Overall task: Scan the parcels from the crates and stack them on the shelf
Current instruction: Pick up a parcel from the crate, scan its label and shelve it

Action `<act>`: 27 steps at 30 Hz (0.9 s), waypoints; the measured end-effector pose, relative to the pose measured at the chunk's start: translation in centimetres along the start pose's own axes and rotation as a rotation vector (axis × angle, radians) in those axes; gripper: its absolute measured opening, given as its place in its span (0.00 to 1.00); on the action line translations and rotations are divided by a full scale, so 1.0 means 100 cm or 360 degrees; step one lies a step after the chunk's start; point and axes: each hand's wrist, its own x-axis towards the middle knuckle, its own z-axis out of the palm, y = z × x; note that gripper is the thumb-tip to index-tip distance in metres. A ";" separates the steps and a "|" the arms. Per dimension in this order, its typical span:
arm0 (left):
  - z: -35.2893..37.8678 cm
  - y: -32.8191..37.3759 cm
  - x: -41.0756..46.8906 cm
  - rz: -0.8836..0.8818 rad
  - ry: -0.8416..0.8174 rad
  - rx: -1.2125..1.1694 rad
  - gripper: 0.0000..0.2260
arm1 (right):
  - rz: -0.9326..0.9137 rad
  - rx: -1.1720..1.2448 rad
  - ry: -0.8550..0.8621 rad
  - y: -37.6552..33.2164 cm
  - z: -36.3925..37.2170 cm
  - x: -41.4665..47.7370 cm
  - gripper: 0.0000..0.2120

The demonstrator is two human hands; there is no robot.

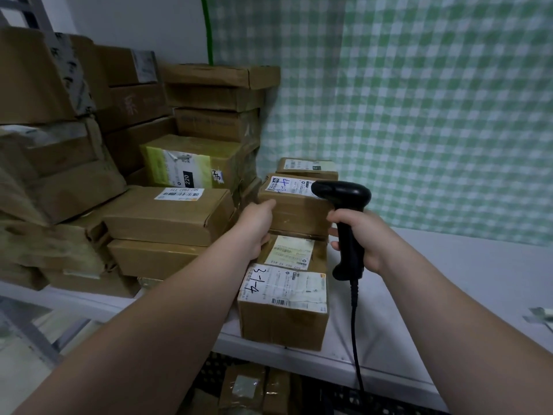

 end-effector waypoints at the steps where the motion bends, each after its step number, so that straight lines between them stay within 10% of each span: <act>1: -0.002 -0.001 -0.005 0.0023 -0.0036 0.0027 0.13 | -0.0013 -0.0017 0.0011 0.000 0.000 -0.005 0.15; 13: -0.077 -0.040 -0.098 0.0386 -0.0371 0.0495 0.05 | -0.0164 -0.0232 -0.0161 0.017 0.007 -0.115 0.10; 27: -0.163 -0.209 -0.107 -0.0234 -0.0437 0.0939 0.05 | 0.0441 -0.0699 -0.0524 0.157 0.027 -0.164 0.06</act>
